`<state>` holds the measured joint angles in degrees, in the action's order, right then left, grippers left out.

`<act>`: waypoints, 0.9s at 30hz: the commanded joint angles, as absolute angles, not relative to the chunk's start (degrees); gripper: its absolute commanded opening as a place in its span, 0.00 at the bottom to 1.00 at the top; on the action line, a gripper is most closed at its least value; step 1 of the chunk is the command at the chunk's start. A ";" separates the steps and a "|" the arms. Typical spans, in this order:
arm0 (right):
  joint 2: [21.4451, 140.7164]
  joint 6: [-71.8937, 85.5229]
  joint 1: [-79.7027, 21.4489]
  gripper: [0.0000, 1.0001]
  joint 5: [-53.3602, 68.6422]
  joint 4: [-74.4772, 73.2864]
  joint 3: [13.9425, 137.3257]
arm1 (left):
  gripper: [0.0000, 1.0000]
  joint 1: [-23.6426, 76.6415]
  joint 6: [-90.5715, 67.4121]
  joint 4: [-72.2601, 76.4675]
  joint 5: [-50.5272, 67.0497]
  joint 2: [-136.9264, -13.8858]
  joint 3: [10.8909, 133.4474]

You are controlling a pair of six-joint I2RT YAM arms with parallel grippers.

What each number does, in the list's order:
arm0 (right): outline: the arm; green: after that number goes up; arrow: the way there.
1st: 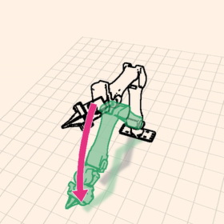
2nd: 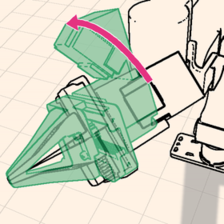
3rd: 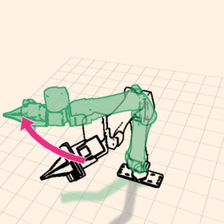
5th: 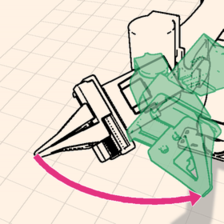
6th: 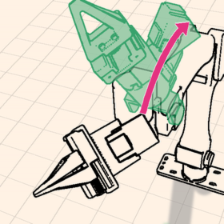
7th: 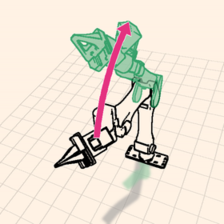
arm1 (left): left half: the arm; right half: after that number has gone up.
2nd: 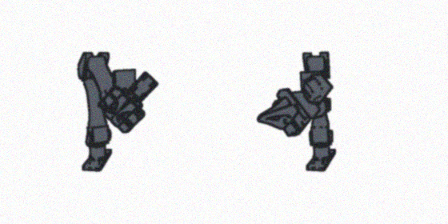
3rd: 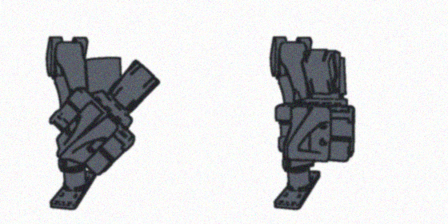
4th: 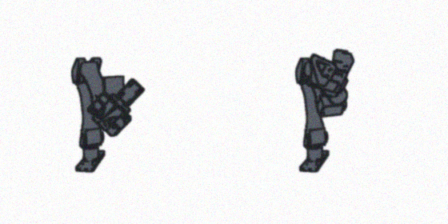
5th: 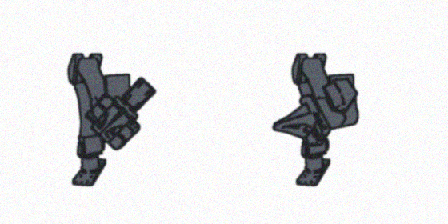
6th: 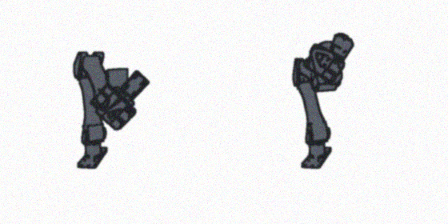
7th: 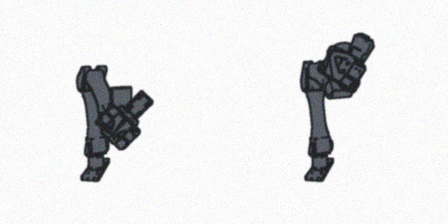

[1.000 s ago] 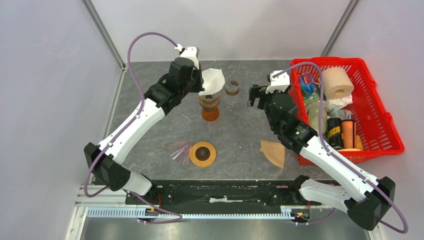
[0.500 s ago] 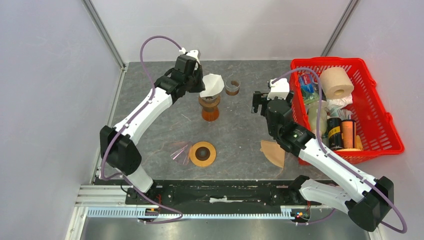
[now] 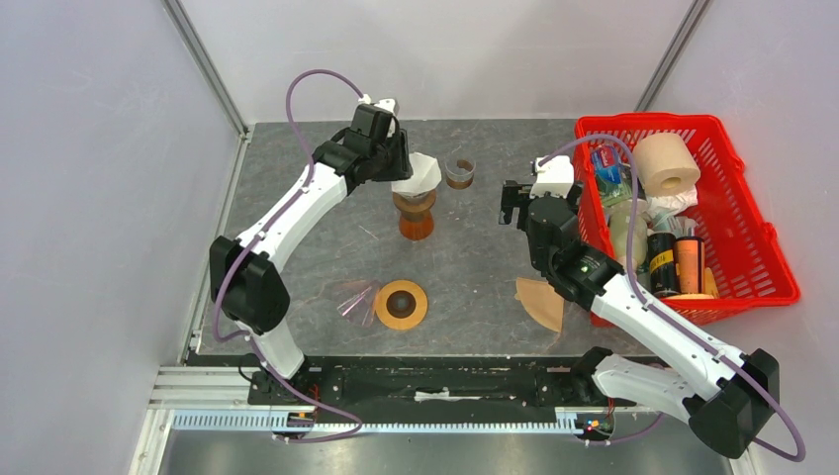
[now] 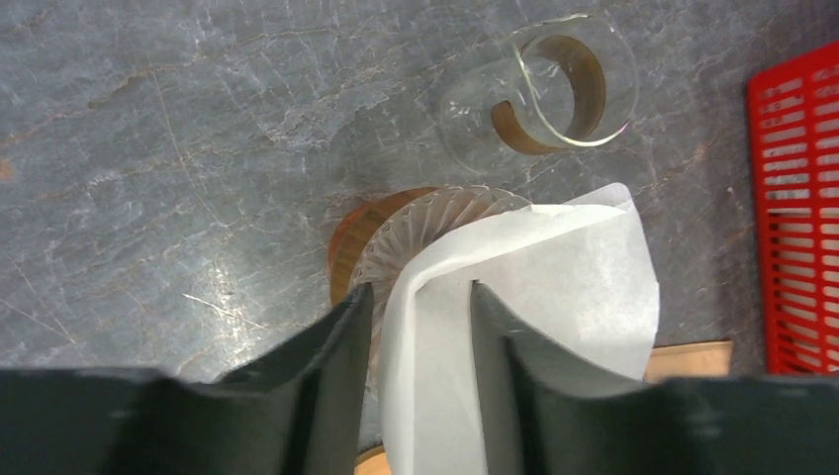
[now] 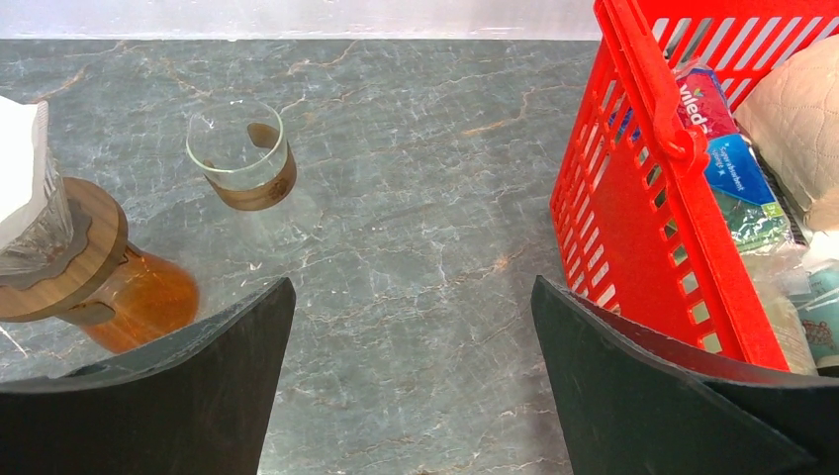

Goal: Place the coffee filter in the dripper

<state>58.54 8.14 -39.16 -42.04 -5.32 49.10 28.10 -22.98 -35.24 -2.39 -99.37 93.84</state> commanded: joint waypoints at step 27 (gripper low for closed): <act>56.78 9.49 -39.19 0.97 -48.46 -9.02 47.46 | 0.43 32.04 -15.33 -40.27 0.94 -97.84 103.63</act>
